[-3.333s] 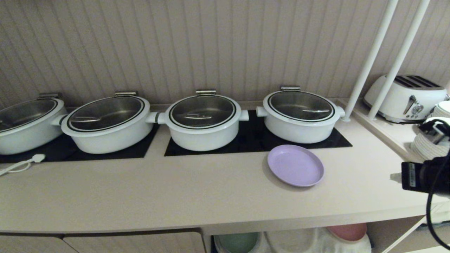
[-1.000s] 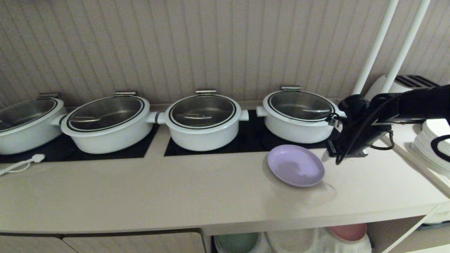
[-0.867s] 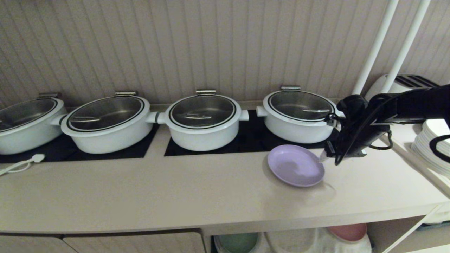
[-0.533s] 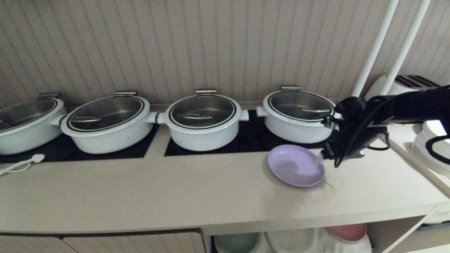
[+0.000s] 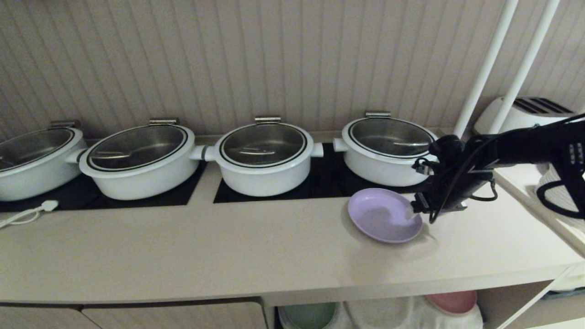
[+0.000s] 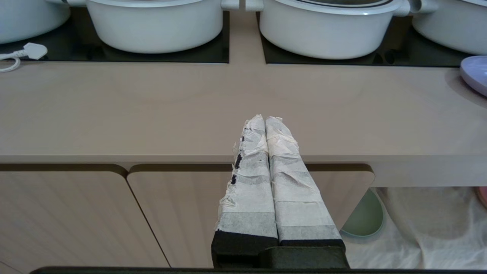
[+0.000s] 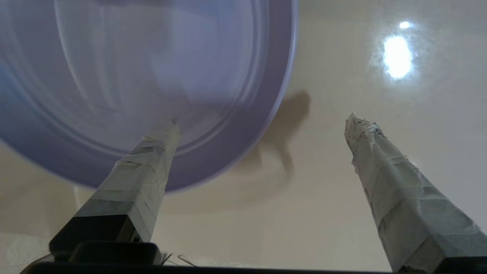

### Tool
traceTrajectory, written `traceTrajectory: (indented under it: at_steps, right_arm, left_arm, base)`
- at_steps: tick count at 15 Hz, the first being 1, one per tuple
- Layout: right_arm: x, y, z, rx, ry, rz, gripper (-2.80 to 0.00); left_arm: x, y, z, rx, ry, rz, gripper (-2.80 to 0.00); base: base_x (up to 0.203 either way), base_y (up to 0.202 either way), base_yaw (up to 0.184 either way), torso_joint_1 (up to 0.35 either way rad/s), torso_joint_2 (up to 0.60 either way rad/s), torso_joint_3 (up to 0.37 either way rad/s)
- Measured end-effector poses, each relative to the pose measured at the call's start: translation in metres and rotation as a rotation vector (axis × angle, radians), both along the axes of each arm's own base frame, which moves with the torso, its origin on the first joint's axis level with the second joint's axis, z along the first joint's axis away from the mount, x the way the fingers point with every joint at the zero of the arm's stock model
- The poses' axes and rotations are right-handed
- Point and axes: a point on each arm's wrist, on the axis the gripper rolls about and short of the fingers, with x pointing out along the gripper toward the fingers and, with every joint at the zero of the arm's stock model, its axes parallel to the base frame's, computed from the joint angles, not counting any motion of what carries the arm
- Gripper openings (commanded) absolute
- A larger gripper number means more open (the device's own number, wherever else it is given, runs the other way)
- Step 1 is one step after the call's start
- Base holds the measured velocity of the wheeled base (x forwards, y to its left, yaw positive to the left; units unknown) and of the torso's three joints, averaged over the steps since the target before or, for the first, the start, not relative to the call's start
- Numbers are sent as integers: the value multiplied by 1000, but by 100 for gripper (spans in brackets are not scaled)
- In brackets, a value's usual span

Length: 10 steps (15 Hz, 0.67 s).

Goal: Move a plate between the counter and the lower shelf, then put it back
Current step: Pick up the plate

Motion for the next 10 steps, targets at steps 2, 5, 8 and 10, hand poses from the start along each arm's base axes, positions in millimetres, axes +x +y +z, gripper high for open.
traceTrajectory:
  at_steps: [2, 5, 8, 10]
  right_arm:
    - [2, 1, -5, 0, 7, 2, 0]
    - [3, 3, -12, -4, 22, 5, 0]
    - [5, 5, -18, -7, 34, 9, 0]
    - [7, 5, -19, -9, 33, 9, 0]
  left_arm:
    - [0, 0, 0, 0, 0, 1, -280]
    - [0, 0, 0, 0, 0, 1, -280]
    - [0, 0, 0, 0, 1, 0, -280]
    - [0, 0, 0, 0, 1, 0, -280]
  base:
    - [0, 0, 0, 0, 0, 0]
    - [0, 0, 0, 0, 0, 0]
    - [0, 0, 0, 0, 0, 0]
    - [0, 0, 0, 0, 0, 0]
